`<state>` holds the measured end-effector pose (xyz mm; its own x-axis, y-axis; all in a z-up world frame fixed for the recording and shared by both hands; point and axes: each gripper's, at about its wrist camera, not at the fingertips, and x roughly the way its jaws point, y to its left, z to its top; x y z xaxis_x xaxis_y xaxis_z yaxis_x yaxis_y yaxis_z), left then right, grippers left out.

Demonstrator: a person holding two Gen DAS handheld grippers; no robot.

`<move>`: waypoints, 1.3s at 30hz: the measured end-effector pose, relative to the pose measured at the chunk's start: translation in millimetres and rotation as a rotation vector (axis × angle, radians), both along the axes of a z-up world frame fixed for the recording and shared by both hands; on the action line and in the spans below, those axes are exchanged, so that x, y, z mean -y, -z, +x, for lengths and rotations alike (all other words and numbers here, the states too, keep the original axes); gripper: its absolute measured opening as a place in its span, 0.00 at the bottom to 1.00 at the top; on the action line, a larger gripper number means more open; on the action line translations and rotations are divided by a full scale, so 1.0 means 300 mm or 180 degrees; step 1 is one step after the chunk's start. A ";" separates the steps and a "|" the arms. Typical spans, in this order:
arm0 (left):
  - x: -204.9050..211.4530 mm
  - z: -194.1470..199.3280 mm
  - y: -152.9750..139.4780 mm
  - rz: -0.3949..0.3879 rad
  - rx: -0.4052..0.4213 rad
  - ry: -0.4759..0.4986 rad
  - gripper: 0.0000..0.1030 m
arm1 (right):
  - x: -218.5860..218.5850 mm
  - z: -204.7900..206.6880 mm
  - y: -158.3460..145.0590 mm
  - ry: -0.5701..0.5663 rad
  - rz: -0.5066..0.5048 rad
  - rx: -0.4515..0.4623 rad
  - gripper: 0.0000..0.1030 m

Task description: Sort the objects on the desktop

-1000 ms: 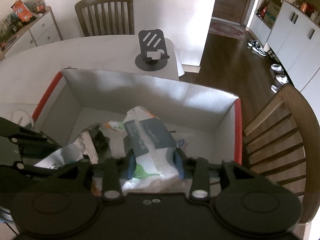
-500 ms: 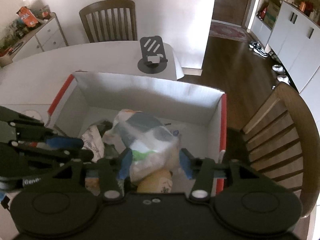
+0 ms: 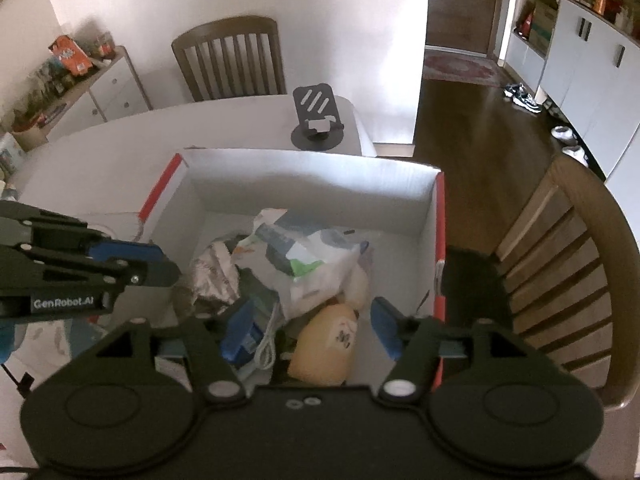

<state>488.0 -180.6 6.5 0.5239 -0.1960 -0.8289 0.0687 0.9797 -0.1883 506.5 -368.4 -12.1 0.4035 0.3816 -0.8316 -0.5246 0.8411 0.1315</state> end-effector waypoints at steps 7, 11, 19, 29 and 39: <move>-0.010 -0.078 -0.038 -0.0030 0.0025 0.0078 0.18 | 0.027 -0.093 -0.054 0.0007 0.0115 0.0081 0.63; -0.016 -0.124 -0.066 -0.0034 0.0105 0.0103 0.49 | 0.037 -0.155 -0.075 0.0073 0.0111 0.0171 0.63; -0.025 -0.191 -0.121 -0.0070 0.0293 0.0110 0.69 | 0.076 -0.242 -0.090 0.0339 0.0376 0.0071 0.86; -0.026 -0.262 -0.144 -0.0068 0.0371 0.0175 0.91 | 0.098 -0.342 -0.123 0.0458 0.0417 0.0120 0.92; -0.027 -0.323 -0.136 0.0051 0.0428 0.0169 1.00 | 0.142 -0.480 -0.098 0.0691 0.0209 0.0293 0.94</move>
<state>391.0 -172.5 47.4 0.6197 -0.2137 -0.7552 0.1442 0.9768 -0.1581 362.4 -411.0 17.3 0.5550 0.3298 -0.7637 -0.3448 0.9267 0.1496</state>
